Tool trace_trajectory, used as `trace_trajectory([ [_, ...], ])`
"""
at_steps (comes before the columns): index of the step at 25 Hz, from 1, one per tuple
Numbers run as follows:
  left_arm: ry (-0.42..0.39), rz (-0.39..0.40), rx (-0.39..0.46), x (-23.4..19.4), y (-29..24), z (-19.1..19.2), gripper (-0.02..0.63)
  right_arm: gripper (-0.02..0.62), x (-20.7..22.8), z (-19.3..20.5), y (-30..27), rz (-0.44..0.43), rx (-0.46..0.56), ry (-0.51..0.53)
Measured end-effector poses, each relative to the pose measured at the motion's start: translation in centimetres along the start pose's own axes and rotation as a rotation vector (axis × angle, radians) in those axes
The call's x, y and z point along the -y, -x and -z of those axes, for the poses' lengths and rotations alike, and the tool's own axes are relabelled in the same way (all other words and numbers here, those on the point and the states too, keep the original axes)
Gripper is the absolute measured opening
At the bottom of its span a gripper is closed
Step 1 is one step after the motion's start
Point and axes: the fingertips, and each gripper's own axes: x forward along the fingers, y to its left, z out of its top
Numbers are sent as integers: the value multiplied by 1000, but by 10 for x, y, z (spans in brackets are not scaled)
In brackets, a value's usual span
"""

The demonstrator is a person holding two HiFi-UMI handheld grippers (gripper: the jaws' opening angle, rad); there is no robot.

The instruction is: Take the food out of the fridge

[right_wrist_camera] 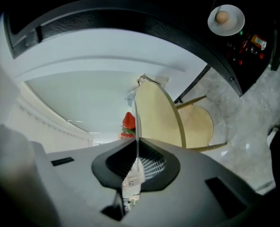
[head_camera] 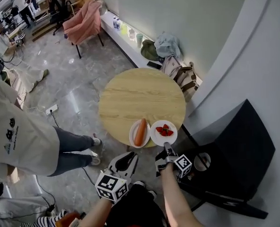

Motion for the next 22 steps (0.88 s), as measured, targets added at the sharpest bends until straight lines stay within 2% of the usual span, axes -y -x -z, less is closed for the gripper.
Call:
trace_trajectory([
  [4, 0, -9, -6, -7, 0, 5, 57, 20, 29, -5, -21, 83, 25, 5],
  [7, 11, -4, -14, -9, -4, 9, 57, 20, 43, -17, -31, 112, 61, 3],
  [11, 18, 5, -35, -9, -9, 17, 57, 20, 49, -23, -42, 143, 36, 35],
  [14, 24, 13, -48, -9, -12, 22, 57, 21, 54, -21, -47, 212, 10, 43],
  [19, 21, 22, -46, -10, -15, 18, 57, 26, 50, -21, -49, 369, -16, 197],
  [22, 16, 20, -37, -11, -18, 14, 57, 130, 46, -26, -50, 466, -30, 339],
])
